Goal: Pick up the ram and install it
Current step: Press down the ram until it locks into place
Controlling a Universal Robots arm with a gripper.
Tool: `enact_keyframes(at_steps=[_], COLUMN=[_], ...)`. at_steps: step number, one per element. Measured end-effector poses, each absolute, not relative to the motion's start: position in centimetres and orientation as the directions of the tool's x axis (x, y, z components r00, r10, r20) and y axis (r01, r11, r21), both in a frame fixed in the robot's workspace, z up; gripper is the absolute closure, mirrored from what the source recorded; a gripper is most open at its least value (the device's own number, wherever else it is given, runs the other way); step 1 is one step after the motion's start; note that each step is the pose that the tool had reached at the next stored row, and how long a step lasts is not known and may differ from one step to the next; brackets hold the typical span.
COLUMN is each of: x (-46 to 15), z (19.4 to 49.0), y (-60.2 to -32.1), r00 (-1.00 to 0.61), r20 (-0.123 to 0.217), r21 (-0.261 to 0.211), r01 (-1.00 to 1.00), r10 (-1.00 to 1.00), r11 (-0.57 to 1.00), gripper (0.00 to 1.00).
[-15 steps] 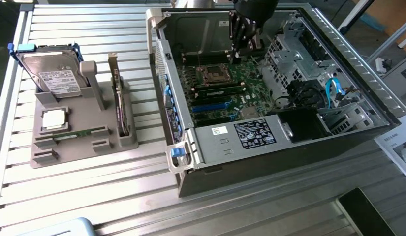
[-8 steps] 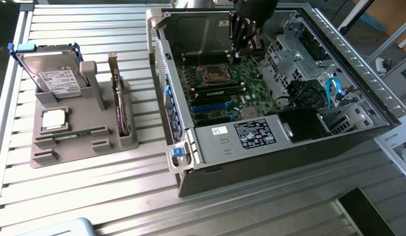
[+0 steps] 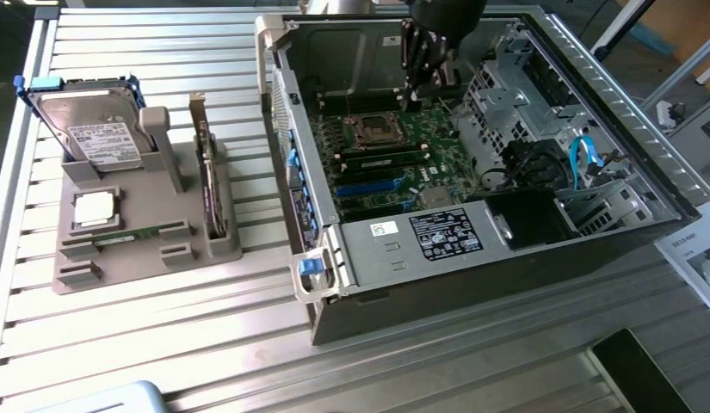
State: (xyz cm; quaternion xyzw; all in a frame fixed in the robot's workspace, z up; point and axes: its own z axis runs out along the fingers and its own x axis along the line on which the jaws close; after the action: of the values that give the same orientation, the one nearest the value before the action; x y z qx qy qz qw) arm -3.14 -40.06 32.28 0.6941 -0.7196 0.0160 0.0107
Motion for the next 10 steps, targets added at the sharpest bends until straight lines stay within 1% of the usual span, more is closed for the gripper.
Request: enact_keyframes(at_steps=[10], x=[-3.13], z=[32.28], y=[-40.06], r00=[-0.128], r20=[0.038], r21=[-0.008], r01=[-0.992], r10=[-0.991], r11=[0.128], gripper=[0.89])
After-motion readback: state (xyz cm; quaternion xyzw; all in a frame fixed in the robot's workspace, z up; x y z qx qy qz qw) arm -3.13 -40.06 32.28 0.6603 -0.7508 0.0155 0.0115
